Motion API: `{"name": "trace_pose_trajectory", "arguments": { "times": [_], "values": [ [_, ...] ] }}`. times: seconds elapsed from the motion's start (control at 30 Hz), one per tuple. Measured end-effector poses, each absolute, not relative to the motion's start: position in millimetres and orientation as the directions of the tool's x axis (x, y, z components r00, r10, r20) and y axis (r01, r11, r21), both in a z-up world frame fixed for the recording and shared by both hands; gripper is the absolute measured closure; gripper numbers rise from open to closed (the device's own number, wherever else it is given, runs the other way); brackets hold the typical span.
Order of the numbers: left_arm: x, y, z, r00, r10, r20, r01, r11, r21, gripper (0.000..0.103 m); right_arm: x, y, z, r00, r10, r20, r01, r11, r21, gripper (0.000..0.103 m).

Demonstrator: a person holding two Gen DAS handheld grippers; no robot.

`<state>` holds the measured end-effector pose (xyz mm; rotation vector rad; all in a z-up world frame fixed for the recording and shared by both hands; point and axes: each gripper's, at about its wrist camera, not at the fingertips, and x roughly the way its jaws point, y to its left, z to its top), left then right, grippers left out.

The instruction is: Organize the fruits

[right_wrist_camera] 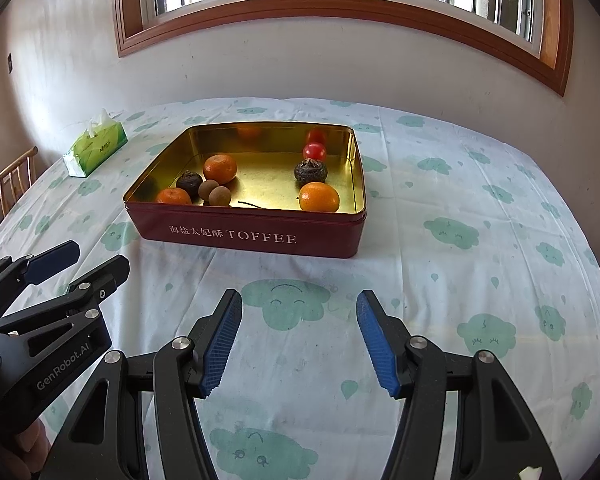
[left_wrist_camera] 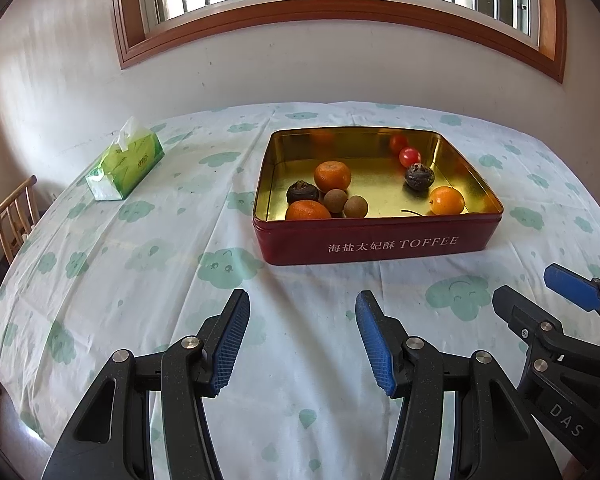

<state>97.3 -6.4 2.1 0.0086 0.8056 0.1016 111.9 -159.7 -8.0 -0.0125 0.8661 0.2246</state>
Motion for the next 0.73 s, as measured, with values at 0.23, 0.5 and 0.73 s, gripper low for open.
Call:
{"name": "trace_pose_trajectory", "arguments": {
  "times": [0.23,0.5,0.73],
  "values": [
    [98.0,-6.9,1.8,0.686,0.097,-0.721,-0.089,0.995,0.048,0.047,111.9,-159.8,-8.3,0.626,0.190,-0.757,-0.201,0.976,0.080,0.046],
    [97.1,-7.7,-0.4,0.690,0.100,-0.717,-0.084,0.995,0.057,0.047,111.6,-159.5,-8.9,0.624,0.192,-0.757,-0.202,0.976,0.081,0.046],
    [96.7,-10.1,2.4,0.694,0.085,-0.715,-0.068,0.996,0.052,0.047,110.9,-160.1,-11.0,0.621,0.194,-0.759,-0.203,0.976,0.083,0.046]
  ]
}}
